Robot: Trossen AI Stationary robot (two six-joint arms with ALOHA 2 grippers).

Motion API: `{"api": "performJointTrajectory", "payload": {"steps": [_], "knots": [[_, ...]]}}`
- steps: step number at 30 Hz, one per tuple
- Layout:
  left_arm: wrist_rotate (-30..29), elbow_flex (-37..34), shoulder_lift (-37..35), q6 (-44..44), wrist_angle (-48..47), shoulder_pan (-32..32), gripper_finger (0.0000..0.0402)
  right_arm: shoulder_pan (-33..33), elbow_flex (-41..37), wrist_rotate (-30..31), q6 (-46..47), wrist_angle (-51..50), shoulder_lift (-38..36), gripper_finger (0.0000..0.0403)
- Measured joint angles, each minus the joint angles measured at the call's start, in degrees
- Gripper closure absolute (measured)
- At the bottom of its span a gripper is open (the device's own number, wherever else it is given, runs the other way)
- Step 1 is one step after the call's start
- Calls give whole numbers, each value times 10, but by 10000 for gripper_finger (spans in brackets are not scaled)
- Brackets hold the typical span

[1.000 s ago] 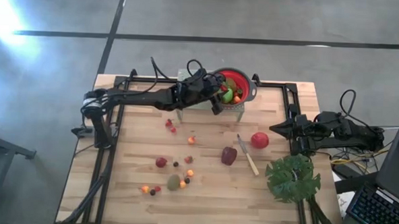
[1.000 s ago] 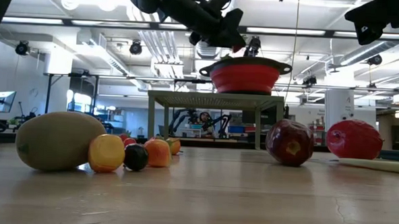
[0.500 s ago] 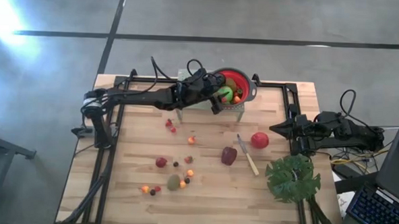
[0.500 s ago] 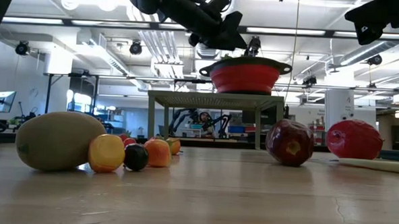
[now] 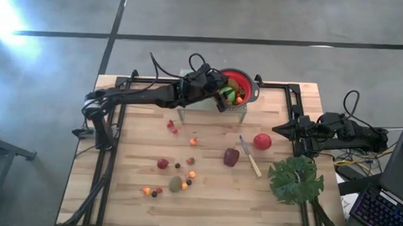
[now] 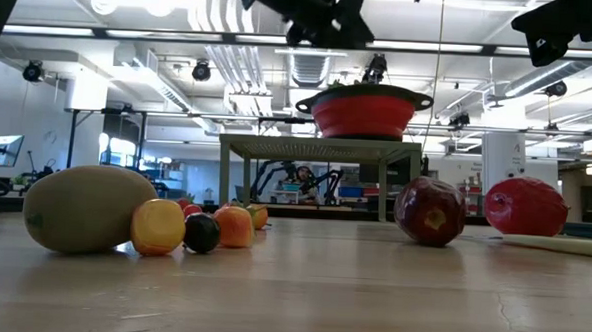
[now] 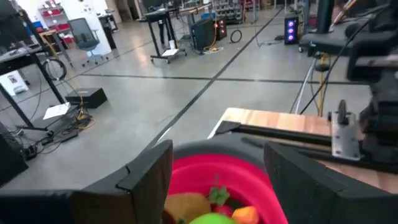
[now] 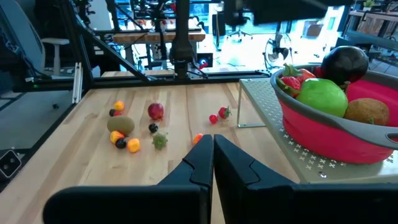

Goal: Pick & Place Fruit
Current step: Put the red strawberry into the black strainer bowl on the shelf

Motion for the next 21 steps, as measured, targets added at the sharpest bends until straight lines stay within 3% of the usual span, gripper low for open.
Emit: {"api": "performJointTrajectory", "payload": {"steps": [12, 18, 21], "knots": [[1, 157, 0, 25, -334, -51, 144, 0, 0, 0, 0, 0, 0, 394], [-2, 198, -1, 21, -523, -81, 141, 0, 0, 0, 0, 0, 0, 394], [-32, 198, -1, -19, -603, -95, 129, 0, 0, 0, 0, 0, 0, 394]]}}
